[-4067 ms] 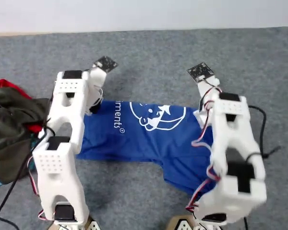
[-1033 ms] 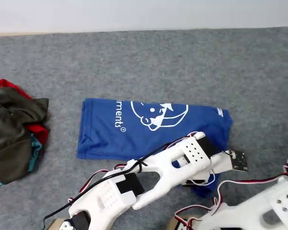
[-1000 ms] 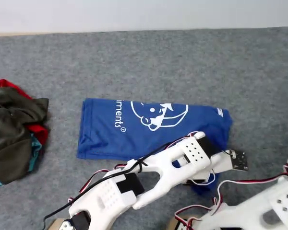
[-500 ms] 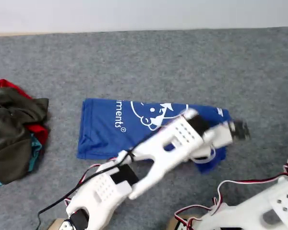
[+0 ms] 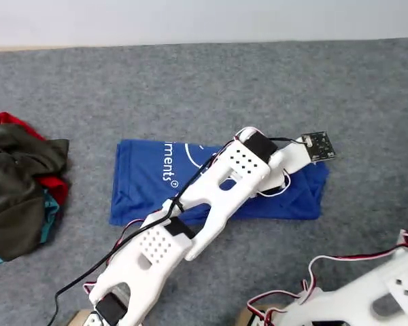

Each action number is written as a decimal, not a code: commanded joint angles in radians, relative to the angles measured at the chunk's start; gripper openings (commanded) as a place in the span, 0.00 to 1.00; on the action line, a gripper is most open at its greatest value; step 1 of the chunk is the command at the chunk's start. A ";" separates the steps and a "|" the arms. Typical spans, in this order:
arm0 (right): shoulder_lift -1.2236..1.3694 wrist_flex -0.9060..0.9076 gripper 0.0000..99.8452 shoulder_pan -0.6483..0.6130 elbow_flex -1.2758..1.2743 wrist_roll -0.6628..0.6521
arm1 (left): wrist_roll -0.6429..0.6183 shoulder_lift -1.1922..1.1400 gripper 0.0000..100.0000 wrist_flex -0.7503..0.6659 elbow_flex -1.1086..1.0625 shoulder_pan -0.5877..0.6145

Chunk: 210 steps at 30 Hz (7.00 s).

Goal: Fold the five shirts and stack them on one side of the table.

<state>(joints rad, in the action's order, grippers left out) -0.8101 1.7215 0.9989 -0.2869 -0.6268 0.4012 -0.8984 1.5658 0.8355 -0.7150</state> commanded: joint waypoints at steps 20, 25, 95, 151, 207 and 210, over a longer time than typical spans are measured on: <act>-0.015 0.004 0.01 0.004 0.011 -0.005 | 0.009 -0.002 0.16 0.075 0.208 0.164; -0.015 0.004 0.01 0.004 0.011 -0.005 | 0.002 0.021 0.16 0.192 0.272 0.101; -0.015 0.041 0.01 0.004 0.009 -0.009 | -0.043 0.052 0.12 0.190 0.234 0.080; -0.013 0.041 0.01 -0.125 0.006 -0.046 | -0.199 0.169 0.20 0.023 -0.475 0.864; -0.013 0.041 0.01 -0.122 0.008 -0.046 | -0.135 0.660 0.00 0.186 -0.510 0.430; -0.013 0.041 0.01 -0.122 0.008 -0.046 | -0.169 0.658 0.00 0.175 -0.495 0.327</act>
<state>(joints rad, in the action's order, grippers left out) -0.8101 1.7446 0.8807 -0.2869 -0.6667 0.2677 -0.2969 1.7238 0.3199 -0.2900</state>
